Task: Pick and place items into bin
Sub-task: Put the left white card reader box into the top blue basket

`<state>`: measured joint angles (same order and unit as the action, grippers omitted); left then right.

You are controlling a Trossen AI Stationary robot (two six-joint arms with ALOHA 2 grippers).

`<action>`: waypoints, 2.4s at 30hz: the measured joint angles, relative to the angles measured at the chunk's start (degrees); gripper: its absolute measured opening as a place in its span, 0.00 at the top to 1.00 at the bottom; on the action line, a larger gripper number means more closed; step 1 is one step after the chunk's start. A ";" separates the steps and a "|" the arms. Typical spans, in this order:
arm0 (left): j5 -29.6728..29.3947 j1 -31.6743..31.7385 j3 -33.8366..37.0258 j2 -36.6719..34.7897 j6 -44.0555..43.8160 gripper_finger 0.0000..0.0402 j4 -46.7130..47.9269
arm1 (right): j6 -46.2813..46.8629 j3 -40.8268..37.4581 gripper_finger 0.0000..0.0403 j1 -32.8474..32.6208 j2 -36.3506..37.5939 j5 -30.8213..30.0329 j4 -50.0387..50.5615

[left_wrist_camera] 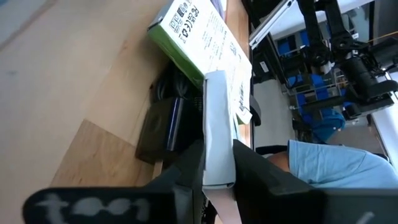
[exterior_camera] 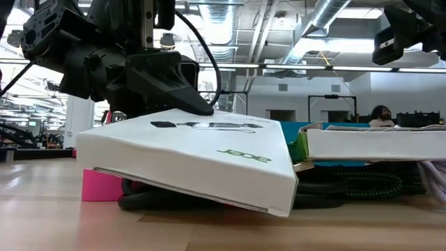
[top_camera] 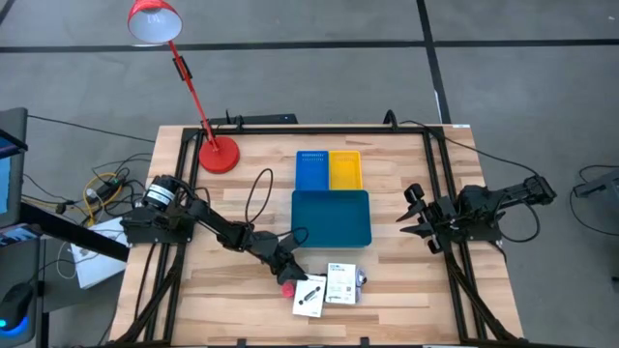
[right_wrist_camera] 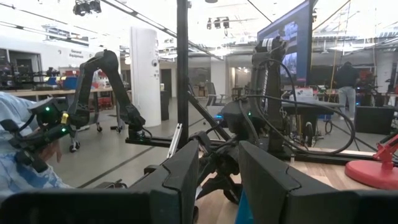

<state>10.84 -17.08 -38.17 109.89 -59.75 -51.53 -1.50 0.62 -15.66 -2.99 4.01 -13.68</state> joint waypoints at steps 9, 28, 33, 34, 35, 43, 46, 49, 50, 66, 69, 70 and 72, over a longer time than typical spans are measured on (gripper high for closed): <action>0.45 0.06 -0.04 0.00 -0.67 0.88 -0.55 | 0.00 0.00 0.73 0.02 -0.01 -0.02 0.01; 1.28 0.00 -0.11 -4.35 -2.68 0.90 4.48 | 0.00 0.00 0.73 0.01 0.01 -0.01 -0.01; 0.69 0.04 -0.11 -5.58 -2.23 0.90 5.79 | 0.00 0.00 0.73 0.02 0.00 -0.02 0.01; 0.69 0.04 -0.11 -5.64 -2.01 0.90 5.97 | 0.00 0.00 0.73 0.01 0.00 -0.02 0.00; 0.69 0.04 -0.11 -5.64 -1.86 0.90 5.93 | 0.00 0.00 0.73 0.01 0.01 -0.01 -0.01; 1.98 0.04 -0.11 -6.21 -1.32 0.90 5.57 | 0.00 0.00 0.73 0.00 0.01 -0.02 -0.01; 1.84 0.04 -0.11 -8.27 -1.00 0.90 6.60 | 0.00 0.00 0.73 0.00 -0.01 0.00 -0.01; 0.32 -0.10 -0.11 -11.09 0.92 0.90 9.06 | 0.00 0.00 0.73 0.00 0.01 -0.02 0.01; -0.42 -0.19 -0.11 -12.10 1.99 0.90 9.95 | 0.00 0.00 0.73 0.00 0.00 -0.02 -0.01; -12.70 -0.02 -0.11 -27.16 22.13 0.90 14.85 | 0.00 0.00 0.73 0.00 -0.01 0.00 -0.01; -15.30 0.72 -0.11 -30.12 27.55 0.90 14.86 | 0.00 0.00 0.73 0.01 0.01 -0.01 -0.01; -16.01 1.07 -0.10 -31.09 29.17 0.90 14.81 | 0.00 0.00 0.73 0.01 -0.01 -0.01 -0.01; -16.74 2.00 -0.10 -32.98 32.24 0.90 14.93 | 0.00 0.00 0.73 0.01 0.00 -0.02 -0.01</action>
<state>-5.90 -15.08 -38.28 76.91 -27.50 -36.60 -1.50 0.62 -15.65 -2.99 3.99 -13.69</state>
